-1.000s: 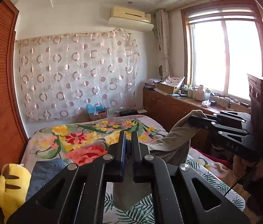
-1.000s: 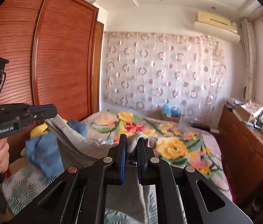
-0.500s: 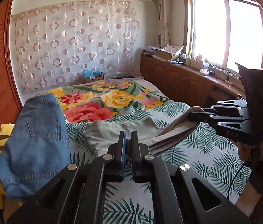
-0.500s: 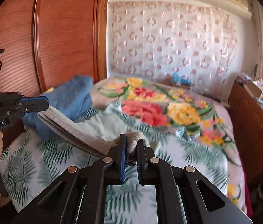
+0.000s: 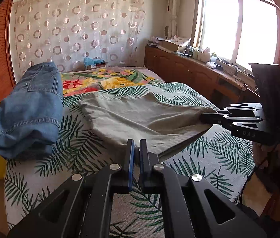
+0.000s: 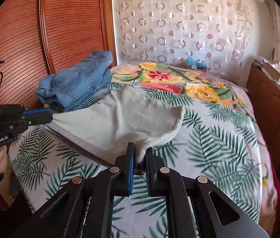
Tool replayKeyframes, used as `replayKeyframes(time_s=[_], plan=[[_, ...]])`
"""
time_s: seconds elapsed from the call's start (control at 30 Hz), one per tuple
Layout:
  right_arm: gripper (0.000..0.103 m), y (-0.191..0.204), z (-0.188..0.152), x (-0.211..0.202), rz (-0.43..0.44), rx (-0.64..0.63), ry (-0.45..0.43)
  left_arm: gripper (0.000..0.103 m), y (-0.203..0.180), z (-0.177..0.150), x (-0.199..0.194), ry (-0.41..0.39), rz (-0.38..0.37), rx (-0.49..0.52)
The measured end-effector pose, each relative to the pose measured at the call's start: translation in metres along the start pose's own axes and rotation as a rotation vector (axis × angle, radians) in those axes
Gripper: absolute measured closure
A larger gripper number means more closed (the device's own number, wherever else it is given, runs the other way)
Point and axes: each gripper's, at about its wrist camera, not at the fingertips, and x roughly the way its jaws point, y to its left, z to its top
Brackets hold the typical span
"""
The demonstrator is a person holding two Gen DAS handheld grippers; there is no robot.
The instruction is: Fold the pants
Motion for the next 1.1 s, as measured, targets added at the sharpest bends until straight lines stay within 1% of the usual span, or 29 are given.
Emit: replayKeyframes(time_s=[0.3, 0.47, 0.6, 0.8, 0.83, 1.0, 1.03, 1.1], plan=[[0.094, 0.000, -0.030, 0.001, 0.040, 0.046, 0.032, 0.097, 0.004, -0.030, 0.000, 0.050, 0.001, -0.055], [0.094, 0.000, -0.038, 0.001, 0.051, 0.065, 0.047, 0.097, 0.003, -0.044, 0.002, 0.077, 0.020, -0.057], [0.094, -0.003, -0.043, 0.009, 0.039, 0.075, 0.057, 0.097, 0.007, -0.054, 0.008, 0.099, 0.024, -0.076], [0.094, -0.001, -0.056, 0.018, 0.011, 0.079, 0.081, 0.097, 0.003, -0.061, 0.015, 0.119, 0.045, -0.059], [0.094, 0.000, -0.056, 0.018, 0.007, 0.080, 0.073, 0.097, 0.003, -0.062, 0.015, 0.120, 0.047, -0.061], [0.094, -0.005, -0.058, 0.018, 0.031, 0.114, 0.055, 0.097, 0.005, -0.063, 0.018, 0.124, 0.067, -0.082], [0.094, -0.004, -0.059, 0.018, 0.031, 0.112, 0.055, 0.096, 0.005, -0.063, 0.018, 0.123, 0.068, -0.087], [0.094, -0.003, -0.061, 0.018, 0.024, 0.102, 0.053, 0.090, 0.005, -0.063, 0.018, 0.121, 0.078, -0.088]])
